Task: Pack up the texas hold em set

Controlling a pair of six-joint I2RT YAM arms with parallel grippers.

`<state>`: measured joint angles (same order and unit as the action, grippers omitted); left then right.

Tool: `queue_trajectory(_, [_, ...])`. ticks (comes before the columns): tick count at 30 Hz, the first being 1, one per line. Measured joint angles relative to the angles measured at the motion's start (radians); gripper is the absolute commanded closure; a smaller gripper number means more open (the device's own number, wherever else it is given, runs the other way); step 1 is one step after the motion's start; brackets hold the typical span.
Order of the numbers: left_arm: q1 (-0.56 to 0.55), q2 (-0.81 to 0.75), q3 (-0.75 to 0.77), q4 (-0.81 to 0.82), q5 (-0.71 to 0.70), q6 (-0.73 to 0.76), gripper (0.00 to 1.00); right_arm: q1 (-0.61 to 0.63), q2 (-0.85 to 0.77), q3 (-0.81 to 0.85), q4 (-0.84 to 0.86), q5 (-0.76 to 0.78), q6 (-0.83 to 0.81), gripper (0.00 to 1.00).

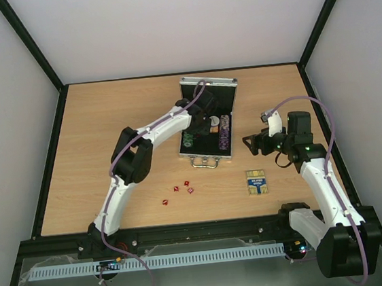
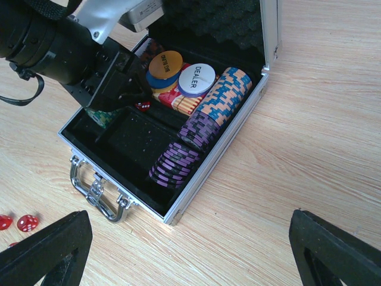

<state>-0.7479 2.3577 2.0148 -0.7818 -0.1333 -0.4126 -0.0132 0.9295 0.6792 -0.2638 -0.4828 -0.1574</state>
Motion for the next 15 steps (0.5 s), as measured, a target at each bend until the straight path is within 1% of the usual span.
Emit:
queue_trajectory(4, [-0.009, -0.04, -0.019, -0.01, 0.007, -0.003, 0.7, 0.0, 0.0, 0.0, 0.0, 0.0, 0.0, 0.08])
queue_trajectory(7, [-0.025, -0.14, -0.084, -0.013, 0.01, -0.006, 0.66, 0.0, 0.0, 0.0, 0.0, 0.0, 0.0, 0.08])
queue_trajectory(11, [-0.057, -0.336, -0.22, 0.002, 0.019, -0.011, 0.62, 0.0, 0.0, 0.0, 0.0, 0.0, 0.0, 0.08])
queue_trajectory(15, [-0.085, -0.519, -0.422, 0.029, 0.043, -0.016, 0.61, 0.0, 0.0, 0.0, 0.0, -0.001, 0.0, 0.08])
